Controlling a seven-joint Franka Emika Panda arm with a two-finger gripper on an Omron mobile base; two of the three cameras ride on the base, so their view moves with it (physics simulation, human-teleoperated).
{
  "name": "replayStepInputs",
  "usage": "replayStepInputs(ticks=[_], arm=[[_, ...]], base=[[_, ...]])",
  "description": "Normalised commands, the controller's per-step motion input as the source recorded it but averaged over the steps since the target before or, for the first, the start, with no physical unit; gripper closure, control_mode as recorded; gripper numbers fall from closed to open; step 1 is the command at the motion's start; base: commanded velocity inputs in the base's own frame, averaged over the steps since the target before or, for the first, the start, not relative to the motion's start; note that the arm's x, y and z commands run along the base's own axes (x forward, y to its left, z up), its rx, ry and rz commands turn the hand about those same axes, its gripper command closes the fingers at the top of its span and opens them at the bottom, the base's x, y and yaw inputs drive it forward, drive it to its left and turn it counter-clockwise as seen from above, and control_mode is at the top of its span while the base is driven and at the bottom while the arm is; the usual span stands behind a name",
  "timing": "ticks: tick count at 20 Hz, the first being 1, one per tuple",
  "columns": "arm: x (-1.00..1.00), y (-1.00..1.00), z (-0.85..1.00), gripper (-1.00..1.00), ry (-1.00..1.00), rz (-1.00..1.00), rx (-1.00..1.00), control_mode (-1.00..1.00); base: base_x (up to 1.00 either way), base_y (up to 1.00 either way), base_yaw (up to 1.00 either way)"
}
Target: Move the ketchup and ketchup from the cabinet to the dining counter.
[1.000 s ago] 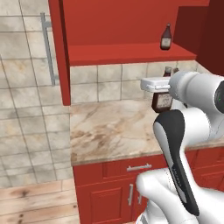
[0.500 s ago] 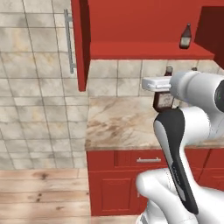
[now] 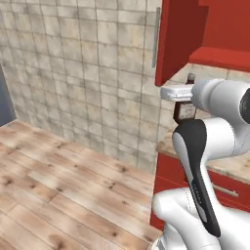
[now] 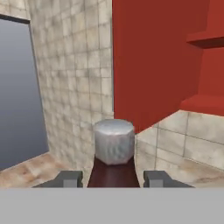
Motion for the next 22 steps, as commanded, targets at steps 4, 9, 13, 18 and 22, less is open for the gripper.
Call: replayStepInputs(ticks=[4,9,13,18,22], arm=[[0.0,0.0,0.0,1.0,0.0,0.0,0.0,1.0],[0.0,0.0,0.0,1.0,0.0,0.0,0.0,1.0],[0.0,0.0,0.0,1.0,0.0,0.0,0.0,1.0],[0.0,0.0,0.0,1.0,0.0,0.0,0.0,1.0],[0.0,0.0,0.0,1.0,0.0,0.0,0.0,1.0]], base=[[-0.11,0.0,1.0],[-0.05,0.0,1.0],[0.0,0.0,1.0],[0.02,0.0,0.95],[0.08,0.0,0.91]])
